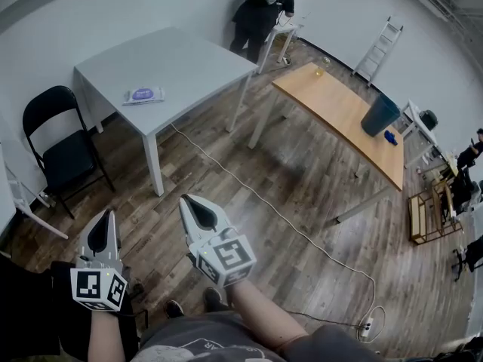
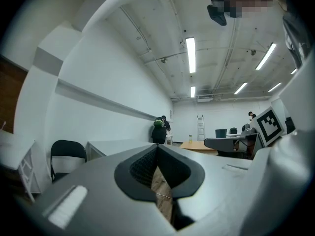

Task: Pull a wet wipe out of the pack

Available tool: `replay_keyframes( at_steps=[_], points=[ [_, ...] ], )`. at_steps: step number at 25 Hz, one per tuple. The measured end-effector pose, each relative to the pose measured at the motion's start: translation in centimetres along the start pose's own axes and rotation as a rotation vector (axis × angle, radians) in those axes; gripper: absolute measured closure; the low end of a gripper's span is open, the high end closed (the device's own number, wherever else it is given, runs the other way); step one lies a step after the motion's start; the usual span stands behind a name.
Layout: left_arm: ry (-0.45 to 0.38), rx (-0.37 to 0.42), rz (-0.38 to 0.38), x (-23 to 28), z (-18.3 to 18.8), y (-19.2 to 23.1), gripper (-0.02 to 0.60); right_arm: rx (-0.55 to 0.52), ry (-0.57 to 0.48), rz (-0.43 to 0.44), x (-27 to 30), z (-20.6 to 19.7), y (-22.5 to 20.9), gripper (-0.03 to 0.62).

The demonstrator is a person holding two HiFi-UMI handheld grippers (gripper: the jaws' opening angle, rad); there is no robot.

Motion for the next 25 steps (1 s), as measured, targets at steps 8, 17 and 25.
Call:
replay_keyframes(
  at_steps=[8,17,25],
  points=[
    [0.006,0.034,0.026,0.1,-1.0,-1.2,0.563,0.049,-0.023,-0.033,-0.8,-0.6,-1.6,0.603],
    [0.019,0.058,0.077,3.1,-1.5,-5.1,0.563,0.083,0.005,0.042,-0.9,-1.9,-4.5,0.603],
    [0.041,0.052,0.151,4.6,-1.7,-6.3,0.563,0.127,0.04,0.065,0.3,-3.3,-9.3,0.603]
  ],
)
Point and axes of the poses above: the fingertips, and each gripper's own axes: x forward along the fingers, y to its left, z out of its top, the point moved 3 cm from there along -x, backward along the fingers, and after that the axes turned 8 degrees about z, right-handed, at the moved point
